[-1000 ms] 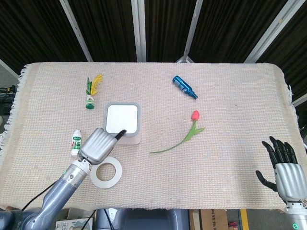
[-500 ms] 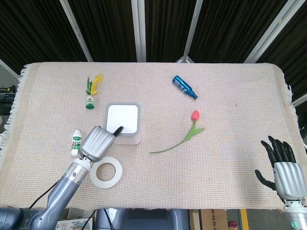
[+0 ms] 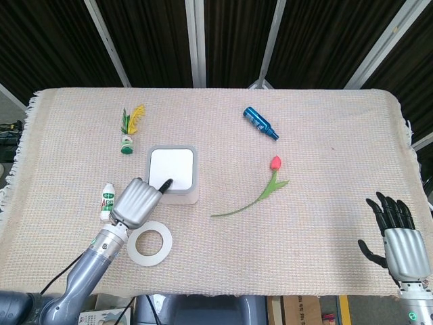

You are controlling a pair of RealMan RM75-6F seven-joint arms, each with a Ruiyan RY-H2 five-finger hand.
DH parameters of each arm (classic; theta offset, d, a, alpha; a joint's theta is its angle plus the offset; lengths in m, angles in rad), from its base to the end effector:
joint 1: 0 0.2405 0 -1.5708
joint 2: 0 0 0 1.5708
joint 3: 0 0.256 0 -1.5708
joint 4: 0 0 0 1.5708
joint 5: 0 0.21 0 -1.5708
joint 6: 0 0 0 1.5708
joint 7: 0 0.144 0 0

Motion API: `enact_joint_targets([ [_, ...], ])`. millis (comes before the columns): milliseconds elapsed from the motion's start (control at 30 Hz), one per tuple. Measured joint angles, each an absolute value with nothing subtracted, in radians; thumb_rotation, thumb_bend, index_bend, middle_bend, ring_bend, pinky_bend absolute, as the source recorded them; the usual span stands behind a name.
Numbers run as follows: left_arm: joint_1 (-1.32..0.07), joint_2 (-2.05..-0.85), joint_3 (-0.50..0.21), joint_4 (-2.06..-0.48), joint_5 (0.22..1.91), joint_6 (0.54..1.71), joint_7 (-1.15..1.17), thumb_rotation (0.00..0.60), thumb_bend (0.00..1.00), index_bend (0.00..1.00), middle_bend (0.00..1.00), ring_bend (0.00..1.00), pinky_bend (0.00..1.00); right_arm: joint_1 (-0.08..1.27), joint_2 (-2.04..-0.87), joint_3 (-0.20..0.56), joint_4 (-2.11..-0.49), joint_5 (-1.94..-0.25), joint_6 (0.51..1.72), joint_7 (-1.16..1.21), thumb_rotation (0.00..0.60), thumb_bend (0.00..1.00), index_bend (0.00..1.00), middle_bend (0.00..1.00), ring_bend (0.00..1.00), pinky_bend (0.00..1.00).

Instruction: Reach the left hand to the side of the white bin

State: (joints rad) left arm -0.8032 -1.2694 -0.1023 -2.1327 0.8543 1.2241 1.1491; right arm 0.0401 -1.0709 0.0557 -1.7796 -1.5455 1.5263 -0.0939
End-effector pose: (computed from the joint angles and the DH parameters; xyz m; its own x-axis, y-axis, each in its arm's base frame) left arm -0.0880 0.2767 0.0547 0.8024 0.0825 0.5911 0.5568 -0.4602 -0.6915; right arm -0.2798 -0.1668 0.1643 0.3740 0.0237 0.9271 -0.9269 -0.0226 0.3745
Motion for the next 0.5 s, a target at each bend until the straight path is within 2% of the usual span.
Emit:
enact_joint_targets([
  [67,-0.805,-1.268,-0.100,-2.131,0.860,1.227,1.142,0.600,0.72,0.26,0.85,0.71,0.65,0.040,-1.071,0.055,-1.780,-1.546,1.526,-0.096,0.600,0.27,0.14,0.02,0.00,0.03],
  [167,-0.807,-1.266,-0.102,-2.132,0.879,1.235,1.129,0.600,0.61,0.25,0.79,0.68,0.65,0.041,-1.072,0.055,-1.780,-1.545,1.524,-0.099,0.600,0.27,0.14,0.02,0.00,0.03],
  [333,-0.799,-1.266,-0.117,-2.149,0.950,1.264,1.072,0.600,0.43,0.24,0.65,0.57,0.63,0.043,-1.074,0.055,-1.779,-1.541,1.520,-0.102,0.600,0.27,0.14,0.02,0.00,0.03],
  [400,-0.790,-1.264,-0.125,-2.163,0.998,1.285,1.032,0.600,0.38,0.24,0.55,0.48,0.59,0.043,-1.073,0.055,-1.781,-1.542,1.518,-0.102,0.600,0.27,0.14,0.02,0.00,0.03],
  [500,-0.761,-1.255,-0.131,-2.191,1.084,1.332,0.973,0.600,0.32,0.23,0.40,0.35,0.46,0.044,-1.073,0.053,-1.780,-1.545,1.518,-0.102,0.600,0.27,0.14,0.02,0.00,0.03],
])
